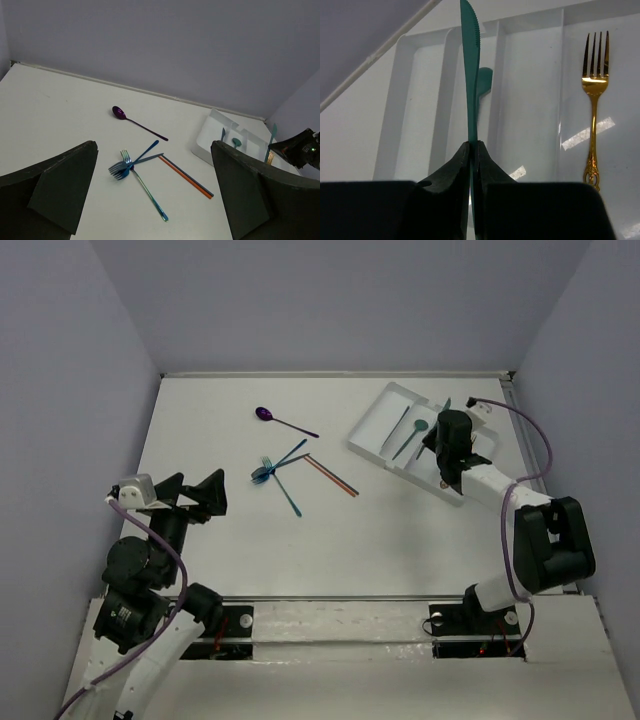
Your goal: Sort the eating utensils into containers
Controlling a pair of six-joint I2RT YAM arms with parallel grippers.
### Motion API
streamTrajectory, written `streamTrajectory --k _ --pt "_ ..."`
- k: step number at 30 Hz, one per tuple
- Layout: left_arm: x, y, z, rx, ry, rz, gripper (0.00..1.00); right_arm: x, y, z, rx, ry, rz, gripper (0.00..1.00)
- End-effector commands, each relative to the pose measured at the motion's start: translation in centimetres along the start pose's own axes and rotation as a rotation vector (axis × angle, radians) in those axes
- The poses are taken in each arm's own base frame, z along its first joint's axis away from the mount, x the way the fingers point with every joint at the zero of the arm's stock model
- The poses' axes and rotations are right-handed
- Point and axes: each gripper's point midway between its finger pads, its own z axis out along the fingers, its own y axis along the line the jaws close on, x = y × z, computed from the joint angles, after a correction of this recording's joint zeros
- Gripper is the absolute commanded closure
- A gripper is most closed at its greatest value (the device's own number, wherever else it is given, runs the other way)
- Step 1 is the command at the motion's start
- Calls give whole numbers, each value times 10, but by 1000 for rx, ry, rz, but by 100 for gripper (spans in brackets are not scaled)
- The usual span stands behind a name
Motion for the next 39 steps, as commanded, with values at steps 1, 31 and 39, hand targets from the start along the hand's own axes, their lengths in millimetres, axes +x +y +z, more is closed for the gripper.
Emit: streamTrajectory --k 1,31,39 --pt "-5 -5 6 15 -21 0 1 -1 -23 20 70 -1 77 100" --pt "-5 -3 7 4 -20 3 1 31 69 -3 -307 162 -196 51" --pt "-5 -3 6 2 -21 3 1 109 136 -42 -515 349 -457 62"
